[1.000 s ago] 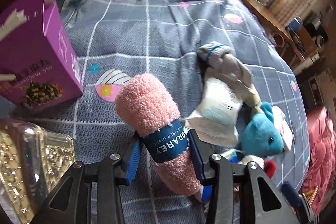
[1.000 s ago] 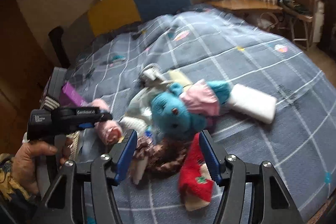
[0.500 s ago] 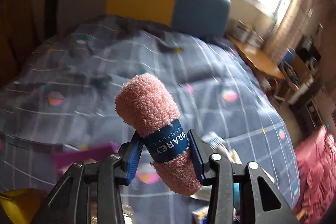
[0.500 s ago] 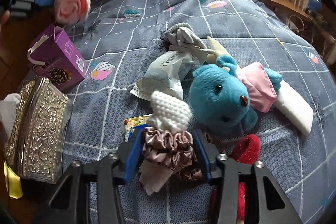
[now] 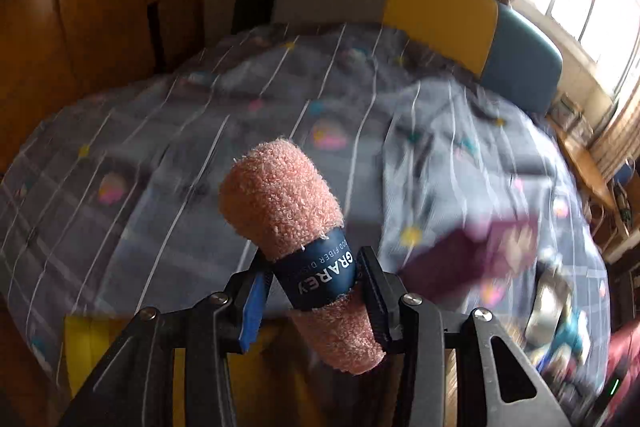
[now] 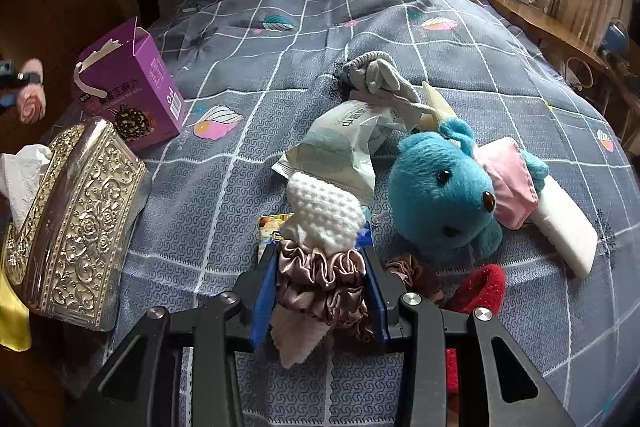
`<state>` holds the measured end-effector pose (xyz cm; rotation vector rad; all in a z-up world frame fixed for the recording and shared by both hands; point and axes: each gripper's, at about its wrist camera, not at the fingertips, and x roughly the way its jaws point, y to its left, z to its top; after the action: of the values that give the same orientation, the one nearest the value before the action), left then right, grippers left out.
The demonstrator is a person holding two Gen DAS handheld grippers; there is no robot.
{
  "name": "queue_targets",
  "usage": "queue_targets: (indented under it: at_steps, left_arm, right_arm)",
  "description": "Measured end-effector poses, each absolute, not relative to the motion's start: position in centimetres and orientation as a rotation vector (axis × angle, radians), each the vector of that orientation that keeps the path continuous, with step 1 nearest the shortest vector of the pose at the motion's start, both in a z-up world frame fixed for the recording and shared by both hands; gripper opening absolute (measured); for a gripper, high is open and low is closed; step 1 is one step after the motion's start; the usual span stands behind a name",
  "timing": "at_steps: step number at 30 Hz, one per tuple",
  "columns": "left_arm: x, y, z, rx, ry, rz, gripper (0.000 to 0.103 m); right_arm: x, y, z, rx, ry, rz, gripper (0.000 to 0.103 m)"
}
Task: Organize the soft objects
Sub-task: 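Carry the pink towel roll into the gold tray while right tool grasps white knit scrunchie item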
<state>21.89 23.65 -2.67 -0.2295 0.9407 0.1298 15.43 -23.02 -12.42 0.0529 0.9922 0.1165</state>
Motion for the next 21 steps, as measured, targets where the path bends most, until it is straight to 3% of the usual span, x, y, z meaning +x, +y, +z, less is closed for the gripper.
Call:
queue_targets:
  at_steps: [10, 13, 16, 21]
  left_arm:
    - [10.9, 22.5, -10.2, -0.167, 1.042, 0.071, 0.045]
    - [9.5, 21.2, -11.3, -0.127, 1.037, 0.042, 0.05]
    - [8.3, 20.5, -10.8, -0.094, 0.99, 0.045, 0.066]
    - [6.4, 19.9, -9.0, -0.059, 0.912, 0.058, 0.068]
  right_arm:
    - [15.3, -22.5, -12.8, 0.037, 1.001, 0.117, 0.037]
    - [15.6, -22.6, -12.5, 0.063, 1.019, 0.106, 0.037]
    - [16.3, -22.1, -11.2, 0.077, 1.019, 0.112, 0.036]
    - [19.0, -19.5, -8.0, 0.037, 0.992, 0.118, 0.036]
